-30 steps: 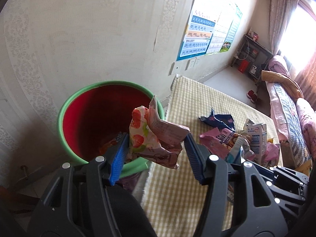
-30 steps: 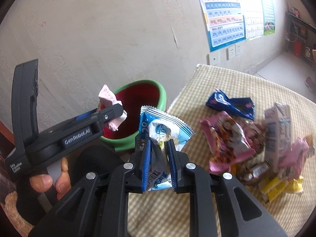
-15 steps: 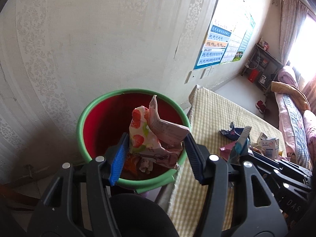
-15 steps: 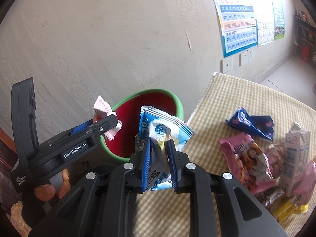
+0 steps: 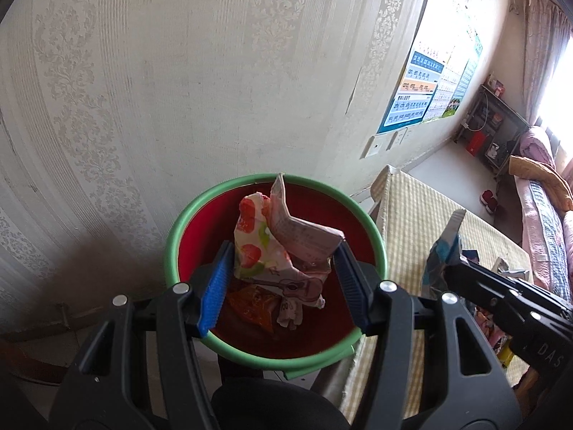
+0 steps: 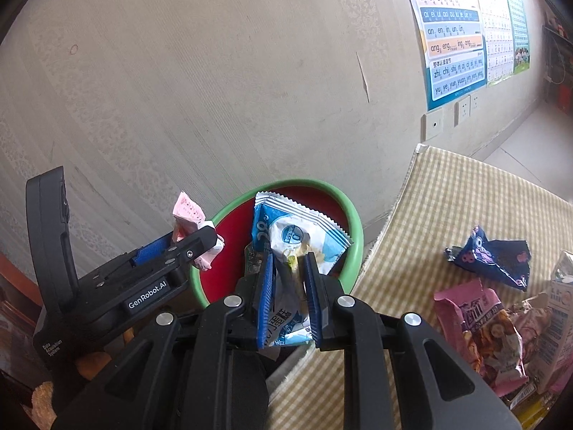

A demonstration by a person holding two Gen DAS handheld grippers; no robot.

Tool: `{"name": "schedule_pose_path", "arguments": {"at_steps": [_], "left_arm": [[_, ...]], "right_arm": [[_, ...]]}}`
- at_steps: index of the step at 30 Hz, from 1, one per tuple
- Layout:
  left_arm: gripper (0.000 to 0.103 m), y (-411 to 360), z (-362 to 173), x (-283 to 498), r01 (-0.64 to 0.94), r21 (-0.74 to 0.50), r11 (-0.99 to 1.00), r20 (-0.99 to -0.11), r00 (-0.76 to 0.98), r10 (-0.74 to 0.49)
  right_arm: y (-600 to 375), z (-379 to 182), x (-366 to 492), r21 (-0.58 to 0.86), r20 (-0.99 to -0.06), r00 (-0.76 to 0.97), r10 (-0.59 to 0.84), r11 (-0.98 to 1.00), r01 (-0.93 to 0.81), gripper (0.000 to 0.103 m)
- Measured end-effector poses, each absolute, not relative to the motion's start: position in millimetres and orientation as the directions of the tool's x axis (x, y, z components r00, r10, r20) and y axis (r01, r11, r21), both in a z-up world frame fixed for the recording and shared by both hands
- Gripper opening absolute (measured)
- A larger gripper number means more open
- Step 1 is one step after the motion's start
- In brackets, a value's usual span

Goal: Collect trash
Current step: 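Carry both held wrappers over the green bucket, then open both tools to drop the wrappers into the green bucket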

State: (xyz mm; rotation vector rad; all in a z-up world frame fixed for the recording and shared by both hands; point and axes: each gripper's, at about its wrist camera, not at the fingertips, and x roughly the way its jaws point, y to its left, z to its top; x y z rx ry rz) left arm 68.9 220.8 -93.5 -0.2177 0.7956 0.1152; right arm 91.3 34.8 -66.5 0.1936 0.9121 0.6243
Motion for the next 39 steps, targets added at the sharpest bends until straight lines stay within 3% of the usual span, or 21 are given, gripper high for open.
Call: {"name": "schedule_pose_path", "arguments": {"at_steps": [25,30,39], "left_arm": [[0.059,239.4,-113.1,90.1,-0.241,-0.141,0.96,-0.743,0.666,0.057],[0.066,241.1,-114.1,90.0,-0.25,-0.147,0.957,-0.745,0.665,0.059],[0.068,229.1,-109.3,78.8,-0.24,-0.121,0.963,-0.747,0.661,0.071]], "right_arm": [[58.3,-91.0,122.2,0.455,-0.693,0.403,0.598,0.796,-0.4,0.02],[56.0,-89.4,120.9,0.47,-0.673,0.416,0.612,0.788,-0.399,0.045],[34.1,-77.3,105.3,0.462,-0.657,0.453,0.602,0.797,-0.389,0.047]]}}
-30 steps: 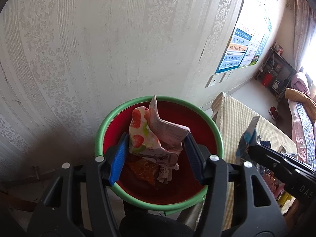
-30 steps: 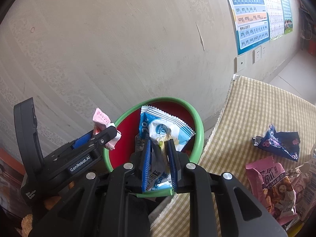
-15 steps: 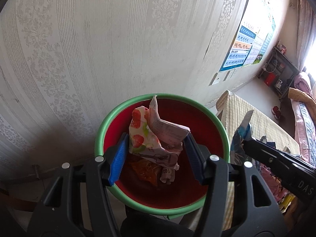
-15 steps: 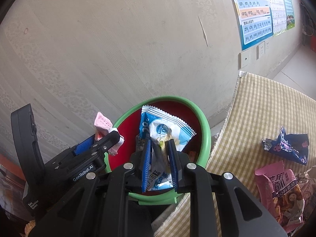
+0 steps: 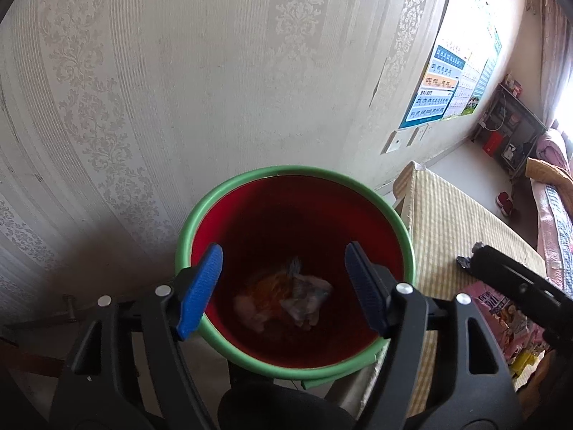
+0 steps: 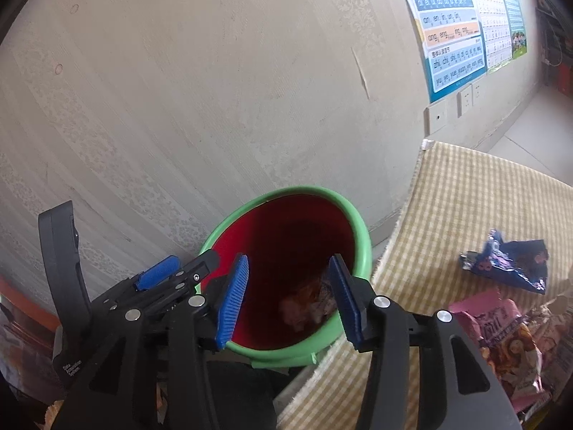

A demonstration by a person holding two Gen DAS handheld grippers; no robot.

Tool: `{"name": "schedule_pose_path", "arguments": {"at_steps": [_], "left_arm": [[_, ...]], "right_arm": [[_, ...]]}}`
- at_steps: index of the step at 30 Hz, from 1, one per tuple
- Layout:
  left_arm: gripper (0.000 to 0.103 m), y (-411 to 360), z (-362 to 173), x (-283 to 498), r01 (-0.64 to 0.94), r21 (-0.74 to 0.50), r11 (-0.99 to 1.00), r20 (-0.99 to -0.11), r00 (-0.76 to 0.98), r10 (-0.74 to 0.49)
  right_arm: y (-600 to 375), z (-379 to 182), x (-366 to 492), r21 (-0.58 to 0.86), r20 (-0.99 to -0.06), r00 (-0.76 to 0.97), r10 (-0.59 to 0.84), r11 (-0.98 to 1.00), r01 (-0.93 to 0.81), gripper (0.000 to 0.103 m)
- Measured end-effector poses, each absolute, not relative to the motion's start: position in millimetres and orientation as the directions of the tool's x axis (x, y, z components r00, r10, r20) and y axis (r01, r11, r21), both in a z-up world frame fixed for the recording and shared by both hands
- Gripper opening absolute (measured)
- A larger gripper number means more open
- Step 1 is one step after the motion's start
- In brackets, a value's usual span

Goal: Collect trash
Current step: 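Open both tools to drop the wrappers into the green bucket, then grasp the pink bag with the right tool while the left tool grasps the pink woman-print wrapper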

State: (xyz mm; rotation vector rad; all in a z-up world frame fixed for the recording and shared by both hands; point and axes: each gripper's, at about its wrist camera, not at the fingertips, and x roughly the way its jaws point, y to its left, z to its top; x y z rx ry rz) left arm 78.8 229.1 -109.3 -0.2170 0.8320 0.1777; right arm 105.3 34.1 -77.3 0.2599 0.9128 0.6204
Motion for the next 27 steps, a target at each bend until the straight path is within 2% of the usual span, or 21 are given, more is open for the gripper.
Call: {"name": "schedule_pose_path", "arguments": {"at_steps": [8,15,19,22,23,26,27], "left_arm": [[0.068,188.7,-103.8,63.1,-0.171,-0.137,0.976,-0.751,0.66,0.01],[0.069,133.5,-112.1,53.7,-0.078,-0.185,0.98,-0.778,0.621,-0.098],[0.07,90.8,-112.5,49.8,-0.001,-0.217,0.976,-0.785,0.594,-0.174],[0.07,63.6,-114.4,50.6,0.044,-0.253,0.966,-0.79,0.568,-0.233],[0.07,55.8,-115.3,52.6,0.051,-0.256,0.965,-0.794,0.558,-0.241],[0.07,32.3,-117.3,62.1,0.076,-0.28,0.957,-0.801,0.531,-0.277],[0.07,27.1,-117.6,65.6,0.082,-0.279,0.957,-0.803,0.527,-0.279]], "right_arm": [[-42.5,-63.1,60.6,0.393,-0.659,0.566,0.494,0.869,-0.301,0.048],[-152.4,-72.5,18.0,0.23,-0.704,0.691,0.164,0.973,0.004,0.058],[-197.7,-92.8,17.6,0.288,-0.739,0.658,0.146,0.951,0.112,0.059],[-216.5,-114.9,22.7,0.393,-0.751,0.621,0.224,0.907,0.149,0.059],[-220.9,-123.3,23.9,0.433,-0.753,0.606,0.256,0.886,0.164,0.057],[-226.0,-135.4,22.0,0.494,-0.749,0.582,0.316,0.852,0.174,0.028],[-227.3,-136.1,18.7,0.5,-0.745,0.585,0.322,0.849,0.169,0.025]]}}
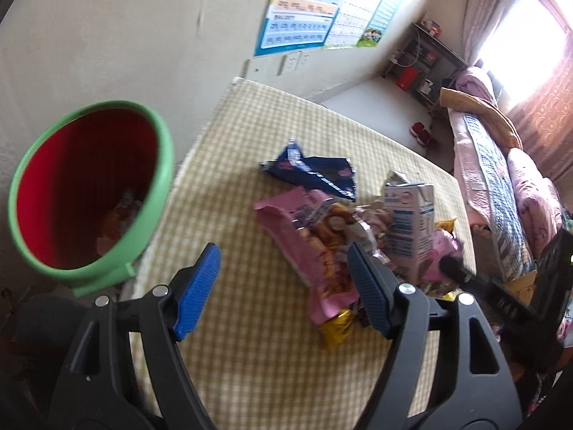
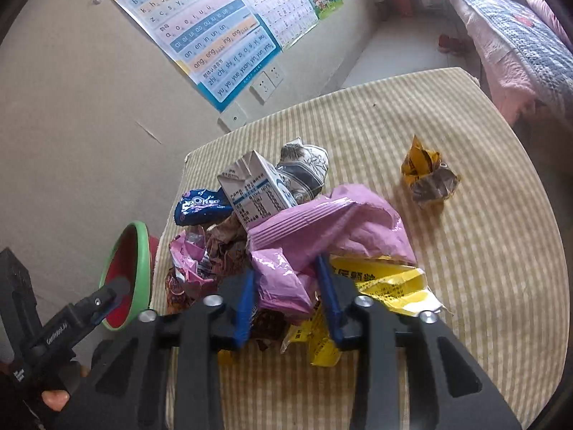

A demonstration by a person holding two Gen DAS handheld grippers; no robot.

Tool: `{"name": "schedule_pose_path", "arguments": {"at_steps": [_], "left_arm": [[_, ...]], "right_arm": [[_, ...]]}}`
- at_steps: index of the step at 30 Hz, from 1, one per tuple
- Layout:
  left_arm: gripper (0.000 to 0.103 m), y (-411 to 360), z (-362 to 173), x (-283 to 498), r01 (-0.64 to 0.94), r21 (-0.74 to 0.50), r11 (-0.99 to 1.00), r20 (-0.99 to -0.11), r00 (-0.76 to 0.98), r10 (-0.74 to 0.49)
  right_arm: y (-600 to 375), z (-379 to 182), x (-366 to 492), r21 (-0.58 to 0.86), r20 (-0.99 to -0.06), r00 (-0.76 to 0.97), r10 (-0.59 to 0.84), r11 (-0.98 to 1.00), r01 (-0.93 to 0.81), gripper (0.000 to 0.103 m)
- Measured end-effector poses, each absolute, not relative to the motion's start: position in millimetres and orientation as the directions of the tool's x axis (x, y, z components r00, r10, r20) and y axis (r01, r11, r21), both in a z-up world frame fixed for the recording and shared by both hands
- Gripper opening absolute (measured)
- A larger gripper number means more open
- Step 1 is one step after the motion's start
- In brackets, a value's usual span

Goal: Collect trash
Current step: 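Grasp the pink bag with the right tool while the left tool grasps the pink woman-print wrapper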

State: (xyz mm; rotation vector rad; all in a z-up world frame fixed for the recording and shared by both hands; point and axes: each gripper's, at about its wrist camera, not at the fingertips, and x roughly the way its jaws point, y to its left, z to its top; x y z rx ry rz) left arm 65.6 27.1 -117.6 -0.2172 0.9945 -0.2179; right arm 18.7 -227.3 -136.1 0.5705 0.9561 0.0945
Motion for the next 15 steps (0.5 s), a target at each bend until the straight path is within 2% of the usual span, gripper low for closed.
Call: {"name": "schedule_pose_path", "arguments": {"at_steps": [2,15], "left_arm": [[0.07,15.3,-118.1,73.2,0.088,-0.277,0.957,-0.807,0.519,-0.281],[0.07,-27.2,-170.9,101.6,0.093,-0.2,0.975,-0.908,0.356,-0.22]], "right_arm": [[-229.7,-131.5,7.8,0.507,-0.724,0.608,0.325,0.849,0.15,0.018],[-245.5,-99.1,-24.3,0.507,-0.643,0.708,0.292,0.855,0.109,0.017]]}}
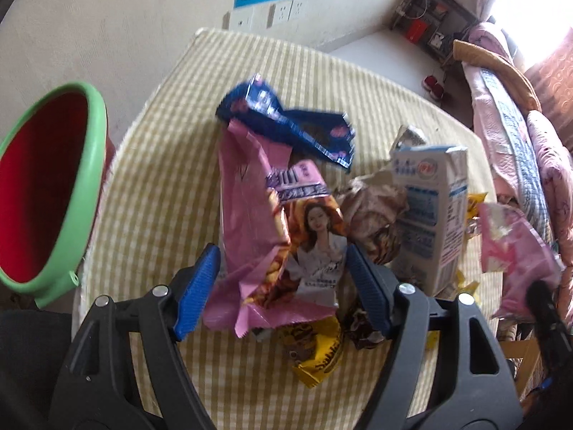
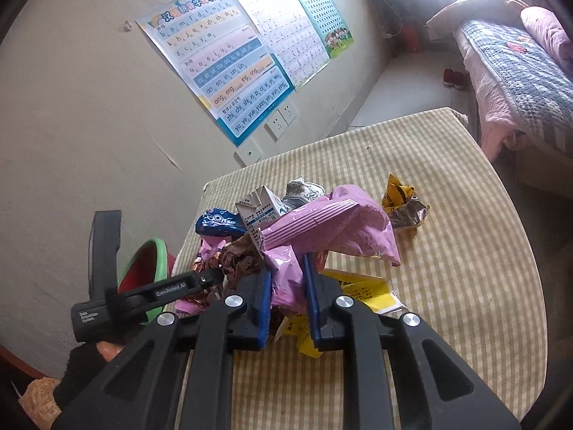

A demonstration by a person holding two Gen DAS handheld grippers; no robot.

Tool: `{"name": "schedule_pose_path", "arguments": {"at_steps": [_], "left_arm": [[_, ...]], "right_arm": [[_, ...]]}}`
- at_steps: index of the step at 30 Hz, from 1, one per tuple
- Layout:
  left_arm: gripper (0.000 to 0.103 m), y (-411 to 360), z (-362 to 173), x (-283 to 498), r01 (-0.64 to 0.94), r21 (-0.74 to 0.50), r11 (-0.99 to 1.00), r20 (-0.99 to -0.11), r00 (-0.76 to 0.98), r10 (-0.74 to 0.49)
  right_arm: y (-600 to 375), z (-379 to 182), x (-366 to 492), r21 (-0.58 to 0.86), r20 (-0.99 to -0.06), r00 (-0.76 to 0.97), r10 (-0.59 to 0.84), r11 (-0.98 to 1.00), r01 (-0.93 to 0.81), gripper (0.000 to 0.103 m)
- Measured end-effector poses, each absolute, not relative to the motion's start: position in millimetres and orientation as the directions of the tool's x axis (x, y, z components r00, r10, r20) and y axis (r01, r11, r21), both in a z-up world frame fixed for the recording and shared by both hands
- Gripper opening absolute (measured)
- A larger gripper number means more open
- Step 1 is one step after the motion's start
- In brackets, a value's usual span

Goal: Collect trash
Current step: 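Grasp the pink bag with the right tool while the left tool grasps the pink woman-print wrapper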

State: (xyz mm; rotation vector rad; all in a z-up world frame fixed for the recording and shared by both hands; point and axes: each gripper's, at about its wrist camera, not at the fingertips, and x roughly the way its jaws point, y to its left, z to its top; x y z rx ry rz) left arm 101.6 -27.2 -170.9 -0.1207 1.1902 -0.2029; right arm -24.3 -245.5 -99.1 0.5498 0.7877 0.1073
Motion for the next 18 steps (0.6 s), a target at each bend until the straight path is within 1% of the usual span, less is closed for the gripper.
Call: {"name": "schedule_pose_path", "arguments": {"at_steps": [3,7,11,18], "left_arm": [[0.067,-24.8,-178.5,96.6,0.09,-0.205,0.975,-0.914,0.338,-0.223],[0.055,-21.6,-170.7,85.9,0.113,-0.2,0.973,-0.899,0.373,-0.228],[0.052,-13.9,-154.7,76.8,0.122,-0.194,0.973,-0.873,0.431,-0.228],[0.051,1.4,-110.6,56.9,0.145,-0.176,0.974,-0.804,0.549,-0.227]], "right_arm": [[-246.0,-97.5,-23.3,0.508,-0.638,0.712,0.294,0.855,0.102,0.017],[-241.1,-92.9,-24.3,0.497,-0.631,0.719,0.293,0.864,0.083,0.017],[-232.1,-82.1,-27.5,0.464,-0.618,0.734,0.281,0.885,0.052,0.017],[-213.7,-65.5,-30.6,0.422,-0.597,0.75,0.283,0.907,-0.006,0.017]]}}
